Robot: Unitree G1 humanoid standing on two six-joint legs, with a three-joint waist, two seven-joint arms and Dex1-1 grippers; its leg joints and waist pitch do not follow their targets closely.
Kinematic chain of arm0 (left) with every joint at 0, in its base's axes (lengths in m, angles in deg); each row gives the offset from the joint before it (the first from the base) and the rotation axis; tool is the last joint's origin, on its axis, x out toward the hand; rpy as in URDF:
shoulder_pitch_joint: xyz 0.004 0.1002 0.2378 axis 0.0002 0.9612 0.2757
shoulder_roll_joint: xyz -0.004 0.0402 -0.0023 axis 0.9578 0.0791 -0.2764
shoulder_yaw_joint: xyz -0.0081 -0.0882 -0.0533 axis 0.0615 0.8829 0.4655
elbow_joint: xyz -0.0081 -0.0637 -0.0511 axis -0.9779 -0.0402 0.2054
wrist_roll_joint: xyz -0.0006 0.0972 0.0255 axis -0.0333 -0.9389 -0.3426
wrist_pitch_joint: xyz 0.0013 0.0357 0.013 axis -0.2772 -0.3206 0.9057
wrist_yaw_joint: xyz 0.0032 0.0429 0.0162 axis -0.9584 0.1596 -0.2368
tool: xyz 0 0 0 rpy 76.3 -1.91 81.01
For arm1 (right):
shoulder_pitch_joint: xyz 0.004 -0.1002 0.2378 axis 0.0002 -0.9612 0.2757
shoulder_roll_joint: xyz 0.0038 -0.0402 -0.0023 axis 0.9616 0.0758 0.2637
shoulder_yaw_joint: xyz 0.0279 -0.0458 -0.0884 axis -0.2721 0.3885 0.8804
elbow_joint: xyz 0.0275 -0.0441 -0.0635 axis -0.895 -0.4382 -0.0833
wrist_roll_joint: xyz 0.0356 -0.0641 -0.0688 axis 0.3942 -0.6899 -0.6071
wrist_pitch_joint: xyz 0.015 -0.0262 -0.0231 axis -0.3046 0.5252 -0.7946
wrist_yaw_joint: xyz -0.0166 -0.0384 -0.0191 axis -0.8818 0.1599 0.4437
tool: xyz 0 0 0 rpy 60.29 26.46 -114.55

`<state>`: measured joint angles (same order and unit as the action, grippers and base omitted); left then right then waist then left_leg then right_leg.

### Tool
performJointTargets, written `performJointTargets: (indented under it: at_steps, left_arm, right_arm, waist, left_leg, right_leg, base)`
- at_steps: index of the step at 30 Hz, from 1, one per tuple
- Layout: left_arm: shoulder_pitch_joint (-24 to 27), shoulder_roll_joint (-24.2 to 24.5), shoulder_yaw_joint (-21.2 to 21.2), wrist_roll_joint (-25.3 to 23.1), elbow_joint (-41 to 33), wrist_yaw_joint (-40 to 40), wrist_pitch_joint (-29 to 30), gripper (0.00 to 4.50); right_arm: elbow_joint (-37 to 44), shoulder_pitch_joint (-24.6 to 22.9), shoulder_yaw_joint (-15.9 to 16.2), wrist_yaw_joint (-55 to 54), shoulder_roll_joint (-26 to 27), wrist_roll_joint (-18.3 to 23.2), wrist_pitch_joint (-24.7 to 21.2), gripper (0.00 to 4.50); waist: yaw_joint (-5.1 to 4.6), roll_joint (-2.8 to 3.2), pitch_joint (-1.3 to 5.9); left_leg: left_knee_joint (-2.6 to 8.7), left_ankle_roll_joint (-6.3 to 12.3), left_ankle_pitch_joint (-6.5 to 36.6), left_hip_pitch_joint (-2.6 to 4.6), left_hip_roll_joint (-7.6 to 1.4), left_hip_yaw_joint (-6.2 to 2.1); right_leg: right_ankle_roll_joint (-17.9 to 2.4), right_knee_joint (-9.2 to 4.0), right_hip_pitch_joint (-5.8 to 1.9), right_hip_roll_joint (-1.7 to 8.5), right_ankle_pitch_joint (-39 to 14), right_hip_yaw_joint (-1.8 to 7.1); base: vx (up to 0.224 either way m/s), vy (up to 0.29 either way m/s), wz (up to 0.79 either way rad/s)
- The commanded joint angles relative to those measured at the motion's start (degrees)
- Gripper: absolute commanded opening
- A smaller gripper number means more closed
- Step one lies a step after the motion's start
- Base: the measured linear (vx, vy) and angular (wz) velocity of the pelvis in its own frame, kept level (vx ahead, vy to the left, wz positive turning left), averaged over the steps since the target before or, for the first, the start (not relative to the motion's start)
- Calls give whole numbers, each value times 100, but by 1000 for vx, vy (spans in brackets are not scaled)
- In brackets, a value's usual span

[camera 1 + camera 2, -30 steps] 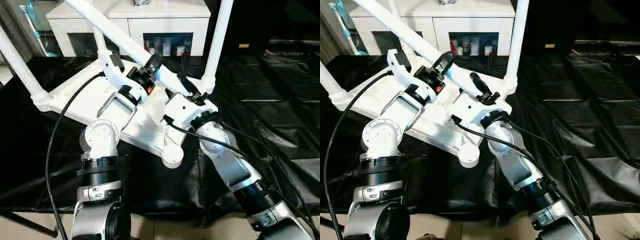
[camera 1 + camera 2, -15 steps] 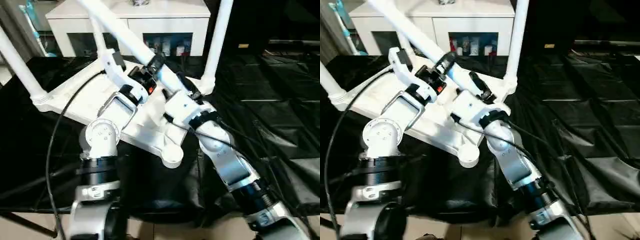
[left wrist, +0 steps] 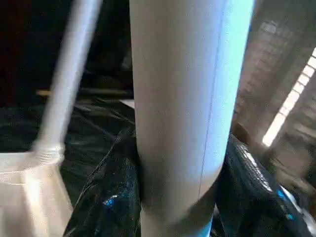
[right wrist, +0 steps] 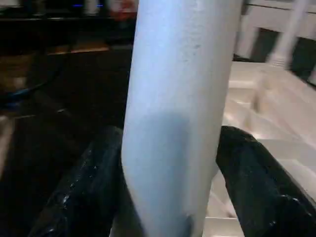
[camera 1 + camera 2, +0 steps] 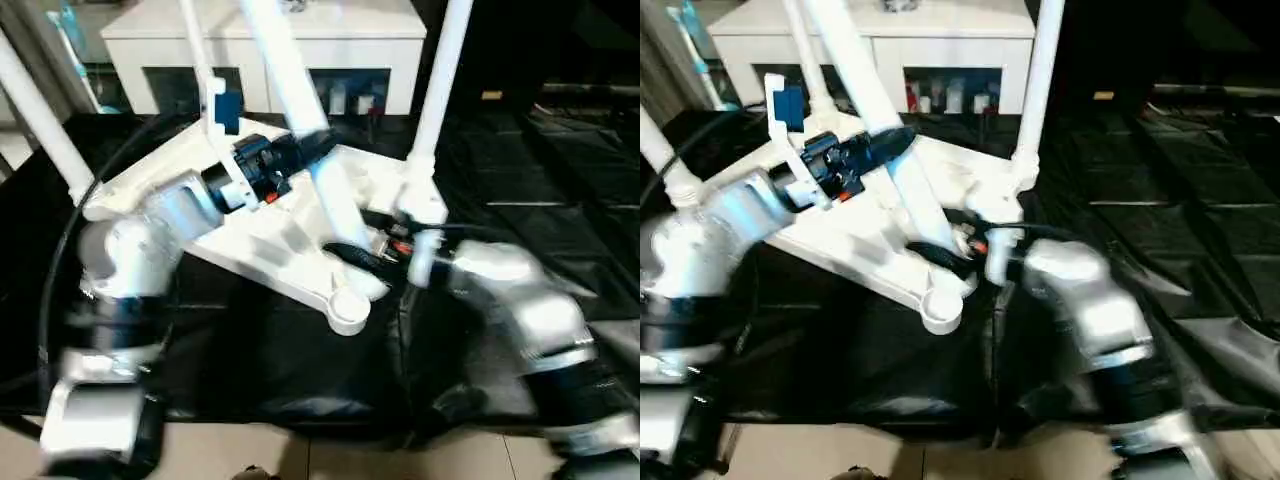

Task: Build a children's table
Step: Pick table leg

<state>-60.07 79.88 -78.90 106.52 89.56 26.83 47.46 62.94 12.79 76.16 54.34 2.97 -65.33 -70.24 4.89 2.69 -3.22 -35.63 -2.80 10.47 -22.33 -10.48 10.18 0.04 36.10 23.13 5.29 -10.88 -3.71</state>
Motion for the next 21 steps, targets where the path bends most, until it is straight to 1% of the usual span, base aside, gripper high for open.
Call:
performJointTargets:
  at_steps: [1, 3, 4, 5, 6, 7, 8, 9, 12, 15, 17, 18, 21]
  left_arm:
    - [-136, 130, -160, 103, -194, 406, 181, 177]
    - [-161, 186, -219, 108, -212, 585, 209, 177]
    - [-184, 220, -262, 114, -205, 685, 228, 177]
    - [-193, 231, -277, 117, -200, 717, 236, 177]
    - [-232, 323, -415, 66, -200, 907, 226, 177]
    - [-265, 403, -559, -31, -199, 1046, 186, 177]
    - [-288, 433, -623, -92, -173, 1089, 164, 177]
    - [-298, 441, -650, -121, -158, 1106, 148, 177]
    - [-375, 442, -753, -239, -72, 1214, 56, 177]
    - [-404, 450, -795, -281, -60, 1287, 16, 177]
    - [-441, 449, -853, -343, -36, 1363, -49, 177]
    - [-456, 444, -877, -361, -22, 1375, -74, 177]
    - [-507, 436, -917, -367, 30, 1443, -125, 177]
  right_arm:
    - [-22, 128, -82, 285, -97, 192, -215, 298]
    - [11, 161, -81, 476, -170, 307, -373, 298]
    - [35, 182, -74, 577, -220, 379, -453, 298]
    - [43, 190, -72, 610, -236, 405, -482, 298]
    - [99, 226, -56, 780, -315, 547, -646, 298]
    - [163, 252, -21, 942, -390, 655, -781, 298]
    - [183, 266, 6, 1023, -432, 691, -827, 298]
    - [191, 271, 22, 1054, -449, 699, -843, 298]
    - [203, 311, 110, 1175, -529, 690, -969, 298]
    - [187, 324, 145, 1197, -543, 657, -995, 298]
    - [202, 335, 183, 1265, -560, 687, -1090, 298]
    - [217, 335, 204, 1292, -575, 697, -1115, 298]
    - [231, 348, 250, 1358, -618, 734, -1204, 298]
  waist:
    - [17, -100, 419]
    - [25, -94, 418]
    - [33, -105, 422]
    - [40, -104, 424]
    - [44, -120, 429]
    - [52, -112, 432]
    - [57, -103, 435]
    - [58, -102, 436]
    - [62, -121, 431]
    - [64, -128, 438]
    - [60, -132, 436]
    - [62, -124, 434]
    - [66, -133, 433]
  left_leg:
    - [413, 276, 761, 91, -187, -59]
    - [411, 263, 788, 98, -188, -56]
    - [413, 248, 777, 99, -189, -57]
    - [415, 241, 770, 99, -190, -59]
    - [412, 237, 736, 101, -190, -56]
    - [412, 250, 736, 105, -183, -62]
    - [412, 254, 715, 107, -194, -60]
    - [408, 251, 704, 110, -196, -60]
    - [408, 220, 636, 90, -192, -57]
    - [407, 194, 635, 89, -192, -57]
    - [409, 190, 661, 92, -192, -58]
    - [408, 178, 682, 93, -193, -58]
    - [410, 164, 708, 93, -194, -57]
  right_leg:
    - [-1434, -345, -328, 268, -635, 240]
    - [-1414, -357, -318, 271, -695, 242]
    - [-1407, -356, -319, 268, -718, 241]
    - [-1401, -358, -320, 271, -721, 241]
    - [-1403, -357, -320, 270, -685, 240]
    - [-1401, -353, -324, 262, -702, 237]
    - [-1394, -347, -312, 261, -675, 241]
    - [-1400, -340, -310, 258, -645, 239]
    - [-1420, -339, -324, 273, -596, 238]
    - [-1430, -340, -327, 278, -604, 235]
    - [-1429, -346, -324, 272, -637, 233]
    - [-1424, -345, -324, 274, -661, 234]
    - [-1419, -353, -326, 280, -704, 238]
  base:
    - [0, 0, 0]
    - [0, 0, 0]
    - [0, 0, 0]
    - [0, 0, 0]
    - [0, 0, 0]
    - [0, 0, 0]
    - [0, 0, 0]
    - [0, 0, 0]
    - [0, 0, 0]
    - [0, 0, 0]
    - [0, 0, 0]
    - [0, 0, 0]
    - [0, 0, 0]
